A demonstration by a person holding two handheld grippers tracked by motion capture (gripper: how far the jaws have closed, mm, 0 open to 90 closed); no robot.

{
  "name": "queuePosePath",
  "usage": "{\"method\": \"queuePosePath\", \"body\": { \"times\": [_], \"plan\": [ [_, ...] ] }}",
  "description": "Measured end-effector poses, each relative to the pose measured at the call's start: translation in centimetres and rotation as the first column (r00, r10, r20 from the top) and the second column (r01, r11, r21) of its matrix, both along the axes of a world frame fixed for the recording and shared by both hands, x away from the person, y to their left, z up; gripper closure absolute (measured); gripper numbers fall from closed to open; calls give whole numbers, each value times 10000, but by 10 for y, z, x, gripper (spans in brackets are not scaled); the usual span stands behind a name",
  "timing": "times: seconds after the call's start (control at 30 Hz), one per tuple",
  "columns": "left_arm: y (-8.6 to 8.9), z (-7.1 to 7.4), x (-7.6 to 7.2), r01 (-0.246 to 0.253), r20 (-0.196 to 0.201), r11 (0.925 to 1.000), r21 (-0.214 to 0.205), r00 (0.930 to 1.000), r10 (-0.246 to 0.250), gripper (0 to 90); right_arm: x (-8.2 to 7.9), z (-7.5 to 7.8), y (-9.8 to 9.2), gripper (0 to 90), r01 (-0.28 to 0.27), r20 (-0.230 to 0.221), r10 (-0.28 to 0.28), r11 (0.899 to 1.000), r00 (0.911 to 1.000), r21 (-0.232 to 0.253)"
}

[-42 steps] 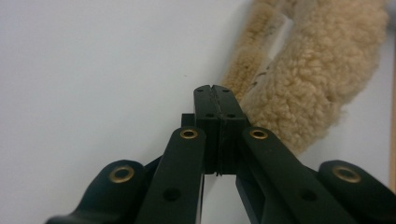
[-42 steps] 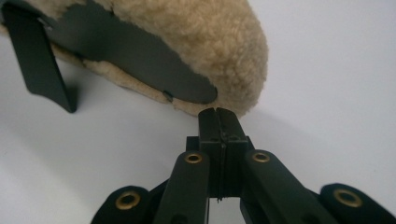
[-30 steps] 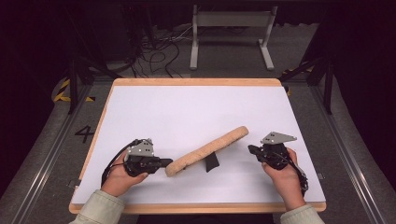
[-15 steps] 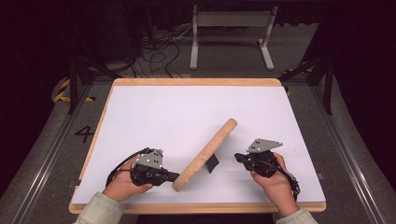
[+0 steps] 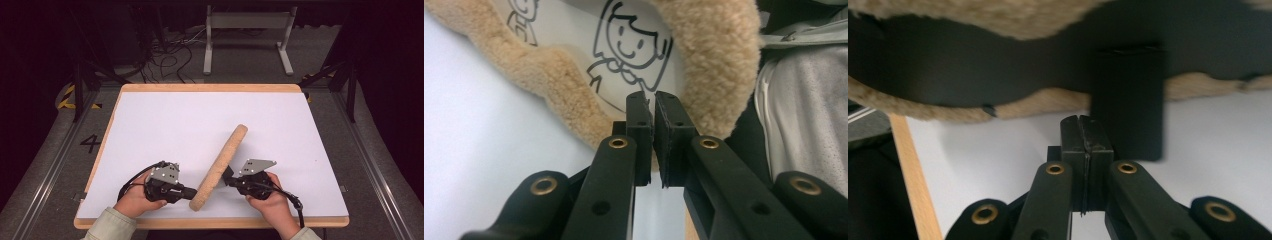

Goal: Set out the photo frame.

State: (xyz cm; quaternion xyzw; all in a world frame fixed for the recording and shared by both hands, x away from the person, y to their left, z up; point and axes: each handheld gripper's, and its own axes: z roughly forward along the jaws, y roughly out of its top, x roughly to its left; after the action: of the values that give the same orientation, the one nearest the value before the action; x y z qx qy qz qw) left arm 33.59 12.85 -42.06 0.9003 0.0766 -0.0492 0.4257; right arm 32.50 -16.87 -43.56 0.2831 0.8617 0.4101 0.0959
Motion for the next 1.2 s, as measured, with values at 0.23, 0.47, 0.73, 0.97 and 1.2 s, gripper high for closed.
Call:
{"method": "queuePosePath", "body": {
  "times": [0.23,0.47,0.73,0.97,1.2],
  "plan": [
    [8,0,3,-299,-85,9994,-200,9995,298,821,0,-14,17,900,-120,-154,119,9999,9998,-33],
    [12,0,6,-506,-33,9985,-203,9987,505,814,3,-26,22,900,106,-66,-108,9993,9999,-347],
    [12,-1,6,-524,-77,9984,-203,9986,523,809,4,-25,16,900,623,174,-613,9963,9980,-588],
    [13,-2,7,-527,-71,9985,-161,9986,526,807,9,-24,6,900,993,142,-987,9935,9950,-565],
    [14,-2,7,-559,-49,9983,-139,9984,558,806,19,-23,-13,900,1565,154,-1559,9861,9877,-561]
  ]
}}
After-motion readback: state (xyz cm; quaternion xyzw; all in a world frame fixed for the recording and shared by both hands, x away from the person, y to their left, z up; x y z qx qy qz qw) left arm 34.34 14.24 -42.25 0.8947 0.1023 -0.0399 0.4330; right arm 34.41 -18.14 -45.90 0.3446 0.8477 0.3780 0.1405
